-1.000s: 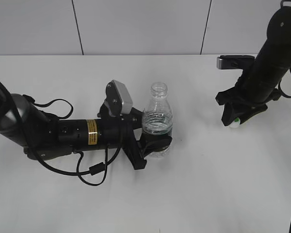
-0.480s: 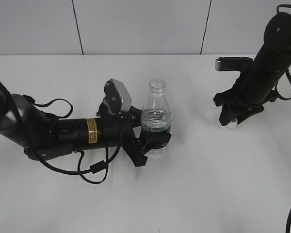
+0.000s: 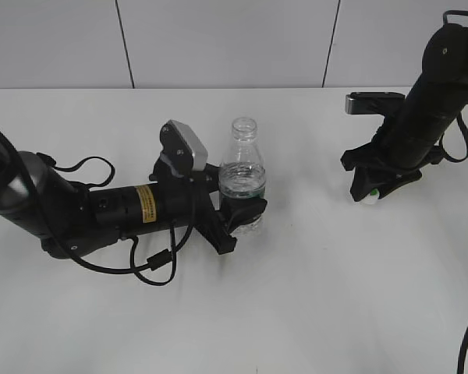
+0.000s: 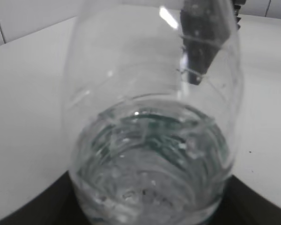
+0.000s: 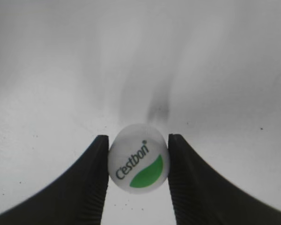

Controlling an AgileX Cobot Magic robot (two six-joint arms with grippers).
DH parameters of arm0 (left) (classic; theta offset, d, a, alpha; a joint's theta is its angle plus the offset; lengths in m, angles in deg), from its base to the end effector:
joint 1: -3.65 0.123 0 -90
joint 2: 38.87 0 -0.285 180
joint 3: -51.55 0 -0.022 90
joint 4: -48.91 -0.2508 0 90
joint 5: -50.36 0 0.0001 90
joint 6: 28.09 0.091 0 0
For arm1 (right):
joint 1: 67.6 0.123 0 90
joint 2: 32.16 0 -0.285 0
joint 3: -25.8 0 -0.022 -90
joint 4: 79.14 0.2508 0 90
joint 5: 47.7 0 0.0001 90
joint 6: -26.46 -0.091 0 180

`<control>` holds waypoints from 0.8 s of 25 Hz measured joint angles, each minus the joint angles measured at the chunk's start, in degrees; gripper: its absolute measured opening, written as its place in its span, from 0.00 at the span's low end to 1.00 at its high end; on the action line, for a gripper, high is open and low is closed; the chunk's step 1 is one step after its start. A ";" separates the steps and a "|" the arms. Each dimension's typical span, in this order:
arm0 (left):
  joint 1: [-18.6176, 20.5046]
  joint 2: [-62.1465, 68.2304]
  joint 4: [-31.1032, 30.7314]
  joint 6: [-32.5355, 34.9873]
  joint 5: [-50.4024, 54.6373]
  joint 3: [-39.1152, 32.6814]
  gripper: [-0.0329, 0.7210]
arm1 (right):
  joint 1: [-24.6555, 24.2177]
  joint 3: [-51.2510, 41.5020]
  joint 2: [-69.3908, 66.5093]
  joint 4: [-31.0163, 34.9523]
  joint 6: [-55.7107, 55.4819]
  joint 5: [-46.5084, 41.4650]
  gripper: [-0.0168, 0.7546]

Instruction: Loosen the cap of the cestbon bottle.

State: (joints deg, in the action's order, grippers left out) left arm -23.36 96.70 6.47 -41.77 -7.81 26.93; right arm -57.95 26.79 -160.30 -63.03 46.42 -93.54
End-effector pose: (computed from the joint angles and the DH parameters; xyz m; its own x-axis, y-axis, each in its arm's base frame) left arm 0.3141 -0.2186 0.0681 -0.1237 0.2553 -0.9589 0.8970 0.4421 0.0020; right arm 0.3930 0.0852 0.1249 -0.9363 -0.3076 -0.1697 -0.3356 0.9259 0.1737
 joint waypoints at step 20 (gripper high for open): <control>0.00 0.00 0.11 0.11 0.06 0.00 0.59 | 0.00 0.00 -1.69 0.23 -0.05 -0.72 0.67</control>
State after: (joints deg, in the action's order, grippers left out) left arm -23.36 96.70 6.58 -41.66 -7.75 26.93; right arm -57.95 26.79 -161.99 -62.81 46.37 -94.25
